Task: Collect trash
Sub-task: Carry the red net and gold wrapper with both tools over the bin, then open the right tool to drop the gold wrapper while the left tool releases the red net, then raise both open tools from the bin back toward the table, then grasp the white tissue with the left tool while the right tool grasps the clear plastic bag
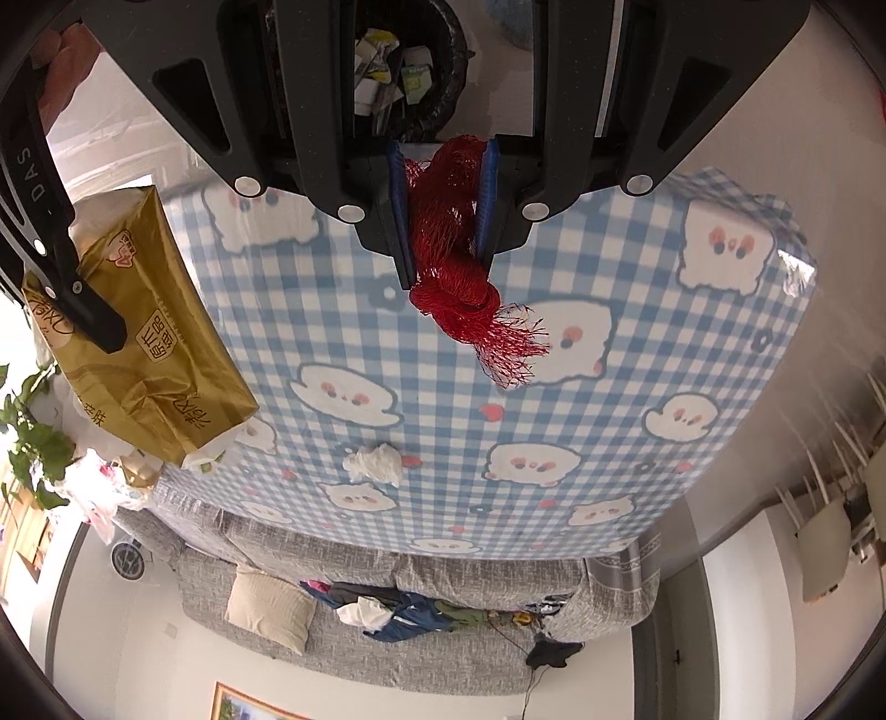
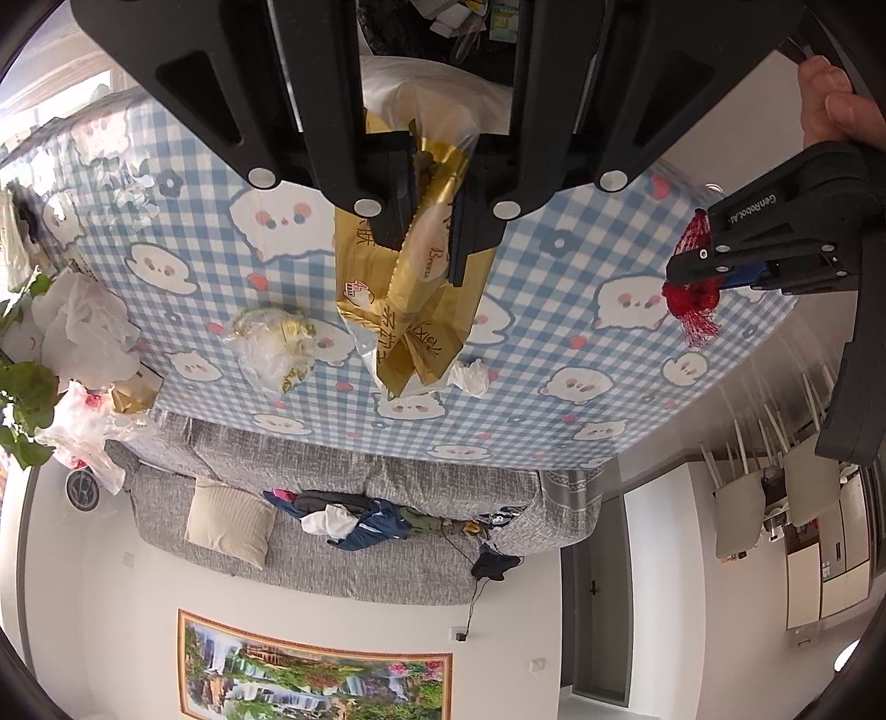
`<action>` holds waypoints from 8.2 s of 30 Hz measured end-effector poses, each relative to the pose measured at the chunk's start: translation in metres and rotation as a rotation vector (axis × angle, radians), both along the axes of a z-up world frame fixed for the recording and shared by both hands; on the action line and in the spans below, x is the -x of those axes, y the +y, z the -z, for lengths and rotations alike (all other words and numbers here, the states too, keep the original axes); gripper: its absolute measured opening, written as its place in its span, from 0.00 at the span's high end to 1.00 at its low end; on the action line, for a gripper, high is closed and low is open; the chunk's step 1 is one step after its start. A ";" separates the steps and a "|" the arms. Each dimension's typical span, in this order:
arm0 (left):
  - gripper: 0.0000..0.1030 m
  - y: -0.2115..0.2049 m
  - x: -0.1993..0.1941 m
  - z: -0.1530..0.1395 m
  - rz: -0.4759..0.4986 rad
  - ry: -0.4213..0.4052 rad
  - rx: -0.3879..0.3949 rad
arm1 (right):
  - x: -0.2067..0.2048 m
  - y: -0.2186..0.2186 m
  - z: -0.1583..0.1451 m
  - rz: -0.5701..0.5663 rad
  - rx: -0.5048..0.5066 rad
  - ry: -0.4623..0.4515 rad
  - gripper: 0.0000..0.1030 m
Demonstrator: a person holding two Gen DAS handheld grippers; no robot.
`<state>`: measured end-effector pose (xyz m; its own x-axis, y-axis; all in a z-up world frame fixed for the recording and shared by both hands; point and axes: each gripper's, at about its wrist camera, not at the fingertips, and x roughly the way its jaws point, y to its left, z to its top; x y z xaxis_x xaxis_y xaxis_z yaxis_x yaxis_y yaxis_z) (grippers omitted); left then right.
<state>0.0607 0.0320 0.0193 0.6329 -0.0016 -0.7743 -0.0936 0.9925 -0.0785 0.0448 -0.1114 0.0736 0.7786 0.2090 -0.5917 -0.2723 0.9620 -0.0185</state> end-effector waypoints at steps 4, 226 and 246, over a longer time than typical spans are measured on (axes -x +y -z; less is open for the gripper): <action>0.81 -0.001 0.018 0.005 0.008 0.001 0.001 | 0.014 -0.004 0.002 0.000 0.006 -0.007 0.93; 0.16 -0.051 -0.288 0.064 0.001 0.117 -0.056 | -0.270 -0.124 0.077 0.241 -0.048 0.240 0.08; 0.85 -0.064 -0.290 0.070 -0.003 0.136 -0.076 | -0.287 -0.117 0.109 0.247 0.006 0.298 0.52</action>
<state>0.3511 -0.0322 -0.0508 0.5223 0.0624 -0.8505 -0.1015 0.9948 0.0106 0.3317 -0.2287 -0.0353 0.5991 0.0320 -0.8000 -0.0263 0.9994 0.0203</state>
